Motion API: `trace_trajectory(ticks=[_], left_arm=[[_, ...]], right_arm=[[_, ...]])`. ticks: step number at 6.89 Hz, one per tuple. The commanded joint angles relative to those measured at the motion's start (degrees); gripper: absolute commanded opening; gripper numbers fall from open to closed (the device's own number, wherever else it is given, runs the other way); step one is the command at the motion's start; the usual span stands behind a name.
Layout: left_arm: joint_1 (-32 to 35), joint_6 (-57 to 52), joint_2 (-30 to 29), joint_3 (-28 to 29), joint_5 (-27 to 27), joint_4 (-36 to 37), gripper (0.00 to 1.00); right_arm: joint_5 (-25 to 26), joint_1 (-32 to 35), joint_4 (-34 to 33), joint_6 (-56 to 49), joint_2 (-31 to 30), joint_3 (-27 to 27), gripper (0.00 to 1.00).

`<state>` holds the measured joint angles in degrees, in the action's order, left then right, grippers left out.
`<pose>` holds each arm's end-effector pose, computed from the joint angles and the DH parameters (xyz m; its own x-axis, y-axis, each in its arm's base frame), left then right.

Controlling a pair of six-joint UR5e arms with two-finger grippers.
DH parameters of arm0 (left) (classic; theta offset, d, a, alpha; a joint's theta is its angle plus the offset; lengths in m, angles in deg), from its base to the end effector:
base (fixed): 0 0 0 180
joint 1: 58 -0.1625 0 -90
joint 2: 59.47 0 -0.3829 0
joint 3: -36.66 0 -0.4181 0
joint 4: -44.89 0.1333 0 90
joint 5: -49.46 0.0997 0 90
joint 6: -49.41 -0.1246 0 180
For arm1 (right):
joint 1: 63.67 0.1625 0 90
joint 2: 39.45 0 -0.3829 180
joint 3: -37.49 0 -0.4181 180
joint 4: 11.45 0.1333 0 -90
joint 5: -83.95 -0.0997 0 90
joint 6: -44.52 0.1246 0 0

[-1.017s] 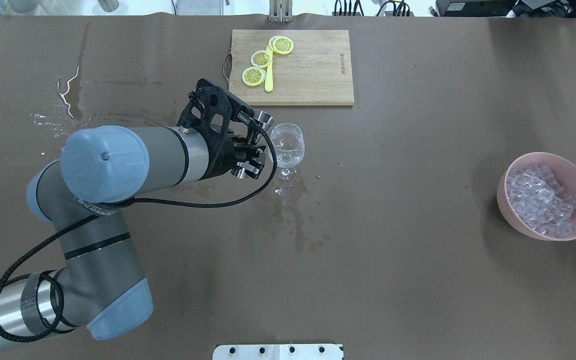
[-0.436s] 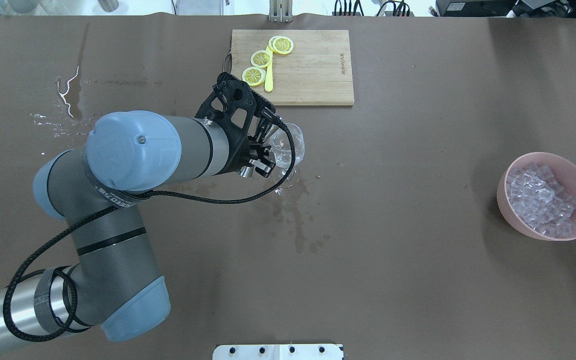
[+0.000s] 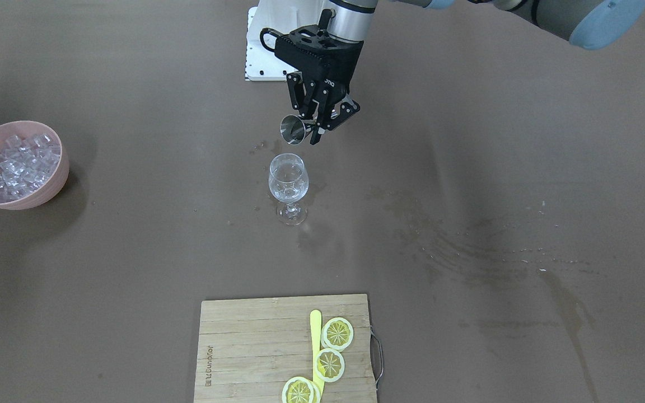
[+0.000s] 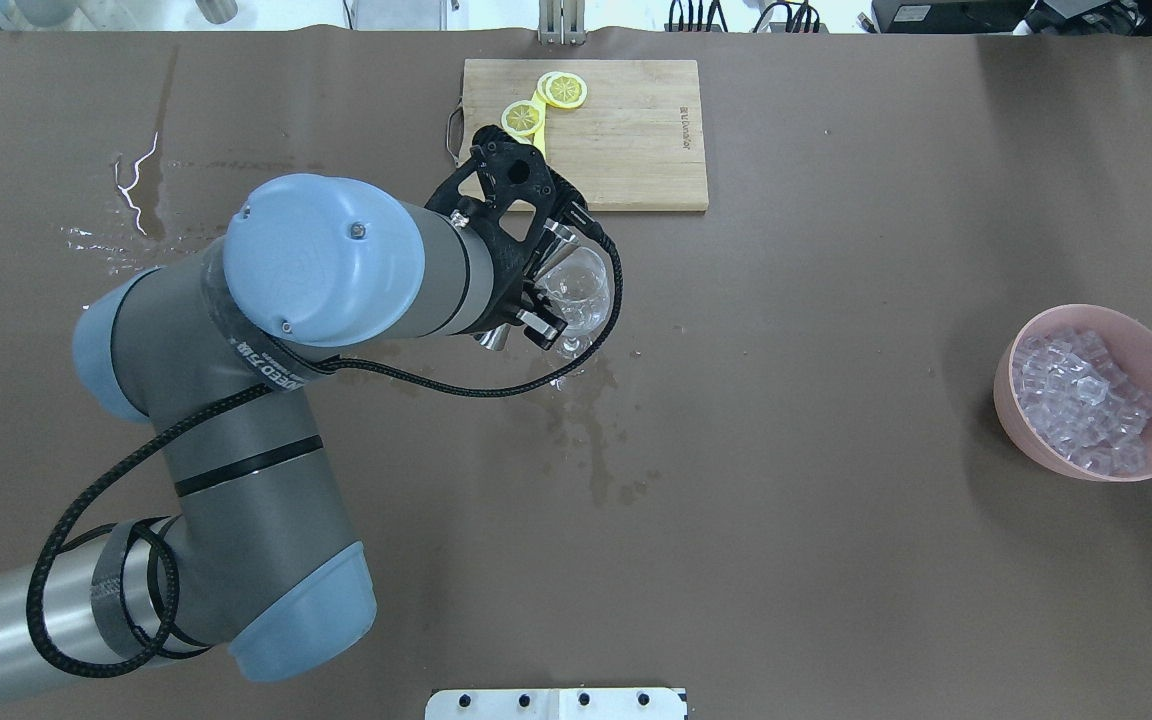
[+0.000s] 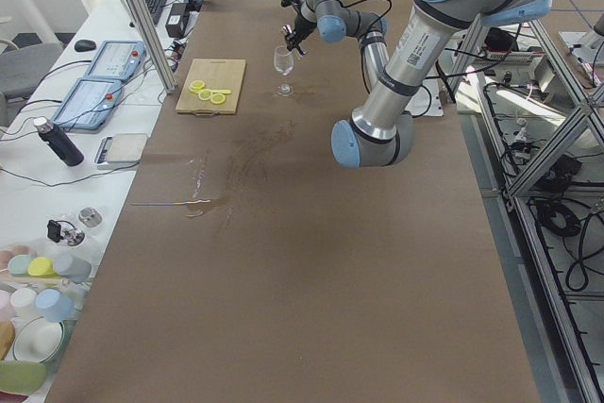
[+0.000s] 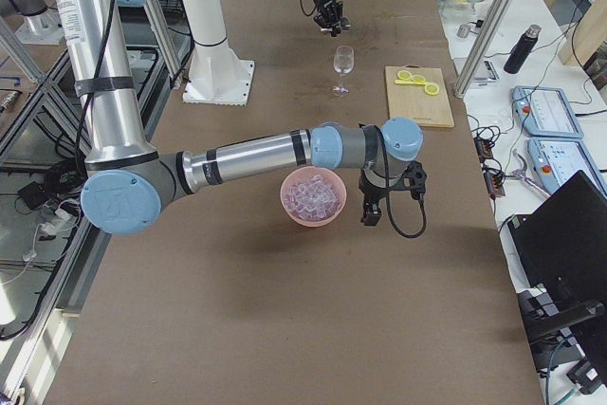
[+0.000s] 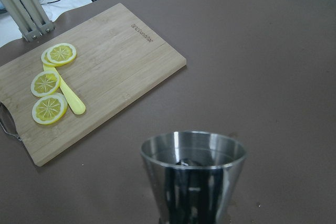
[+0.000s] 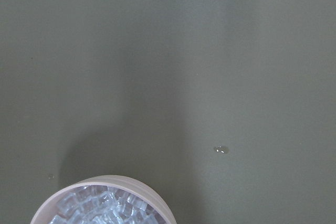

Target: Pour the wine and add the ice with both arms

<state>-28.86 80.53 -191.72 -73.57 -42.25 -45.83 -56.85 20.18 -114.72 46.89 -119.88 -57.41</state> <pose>0.4669 -0.4086 0.0423 0.6003 0.6450 -0.4728 -0.0976 0.6459 0.7572 -0.0245 -0.5705 0.5122 0.6305 -0.0427 0.7750 0.0811 0.9966 -0.0111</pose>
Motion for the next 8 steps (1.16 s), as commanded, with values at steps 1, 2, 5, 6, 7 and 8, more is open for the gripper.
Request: trace_trajectory(ticks=[1,2,5,6,7,8], left_arm=[[0.0,-1.4,-0.6,0.0,-0.1,4.1,0.0],[0.1,-1.5,-0.6,0.4,-0.1,5.1,0.0],[0.8,-3.8,-3.4,2.1,-0.1,9.0,0.0],[0.8,-3.8,-4.7,4.0,0.0,9.1,0.0],[0.9,-3.9,-5.5,5.1,0.0,9.2,0.0],[1.3,-5.8,-7.5,5.4,-0.1,13.3,0.0]], right_arm=[[0.0,0.0,0.0,0.0,-0.1,0.2,1.0],[0.1,0.0,0.1,-0.1,-0.1,0.6,1.0],[0.1,0.0,0.1,-0.1,0.0,0.9,1.0],[0.1,0.0,0.1,-0.1,0.1,1.4,1.0],[0.1,-0.1,0.2,-0.2,0.3,1.6,1.0],[0.1,-0.1,0.1,-0.1,0.4,1.6,1.0]])
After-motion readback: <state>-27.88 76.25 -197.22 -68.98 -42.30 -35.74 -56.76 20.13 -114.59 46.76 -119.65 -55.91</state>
